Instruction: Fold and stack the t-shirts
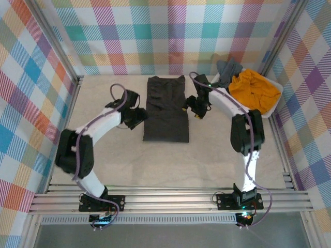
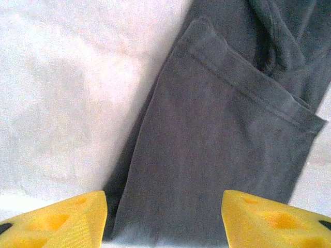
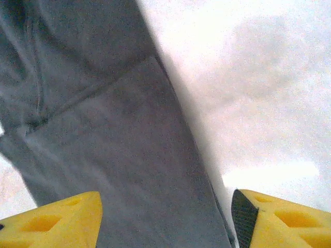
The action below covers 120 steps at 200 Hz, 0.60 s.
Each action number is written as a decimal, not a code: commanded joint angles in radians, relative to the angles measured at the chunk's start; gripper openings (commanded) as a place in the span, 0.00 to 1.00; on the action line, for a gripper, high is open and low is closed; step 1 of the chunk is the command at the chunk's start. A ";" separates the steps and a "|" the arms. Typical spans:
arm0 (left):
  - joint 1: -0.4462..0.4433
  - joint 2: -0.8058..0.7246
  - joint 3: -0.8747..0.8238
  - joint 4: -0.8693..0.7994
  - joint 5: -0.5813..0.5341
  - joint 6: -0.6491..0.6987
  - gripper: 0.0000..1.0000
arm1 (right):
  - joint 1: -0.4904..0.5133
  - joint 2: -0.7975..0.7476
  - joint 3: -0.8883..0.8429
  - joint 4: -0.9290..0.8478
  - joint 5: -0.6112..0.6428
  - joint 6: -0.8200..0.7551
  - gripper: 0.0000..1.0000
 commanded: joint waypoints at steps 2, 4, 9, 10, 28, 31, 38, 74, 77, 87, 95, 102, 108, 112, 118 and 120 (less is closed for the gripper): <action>-0.016 -0.049 -0.155 0.160 0.090 -0.134 0.58 | 0.040 -0.134 -0.203 0.070 -0.026 0.003 0.64; -0.019 -0.050 -0.163 0.170 0.093 -0.140 0.58 | 0.043 -0.143 -0.227 0.081 -0.029 0.011 0.64; -0.024 -0.052 -0.181 0.181 0.097 -0.155 0.58 | 0.053 -0.169 -0.279 0.116 -0.039 0.033 0.64; -0.026 -0.052 -0.183 0.183 0.097 -0.158 0.58 | 0.055 -0.174 -0.288 0.123 -0.043 0.037 0.64; -0.042 -0.037 -0.221 0.241 0.115 -0.205 0.58 | 0.081 -0.221 -0.430 0.234 -0.111 0.121 0.62; -0.043 -0.033 -0.227 0.253 0.119 -0.212 0.58 | 0.086 -0.223 -0.443 0.249 -0.120 0.134 0.61; -0.044 -0.020 -0.234 0.271 0.124 -0.224 0.58 | 0.094 -0.225 -0.477 0.286 -0.141 0.158 0.61; -0.044 0.032 -0.229 0.235 0.111 -0.228 0.55 | 0.106 -0.175 -0.515 0.351 -0.180 0.207 0.57; -0.045 0.030 -0.229 0.232 0.105 -0.228 0.55 | 0.106 -0.171 -0.516 0.355 -0.181 0.208 0.57; -0.045 0.019 -0.232 0.217 0.087 -0.226 0.55 | 0.106 -0.155 -0.510 0.353 -0.180 0.209 0.56; -0.046 0.003 -0.238 0.217 0.072 -0.226 0.55 | 0.106 -0.145 -0.505 0.349 -0.172 0.210 0.56; -0.046 -0.012 -0.247 0.186 0.063 -0.226 0.55 | 0.106 -0.137 -0.501 0.352 -0.166 0.209 0.56; -0.046 -0.021 -0.255 0.187 0.062 -0.226 0.55 | 0.105 -0.129 -0.499 0.358 -0.165 0.209 0.55; -0.046 -0.025 -0.259 0.188 0.061 -0.227 0.55 | 0.105 -0.122 -0.495 0.360 -0.166 0.207 0.55; -0.046 -0.028 -0.262 0.189 0.064 -0.229 0.55 | 0.105 -0.109 -0.484 0.356 -0.166 0.203 0.53; -0.045 -0.029 -0.263 0.190 0.065 -0.229 0.55 | 0.105 -0.106 -0.480 0.355 -0.166 0.202 0.53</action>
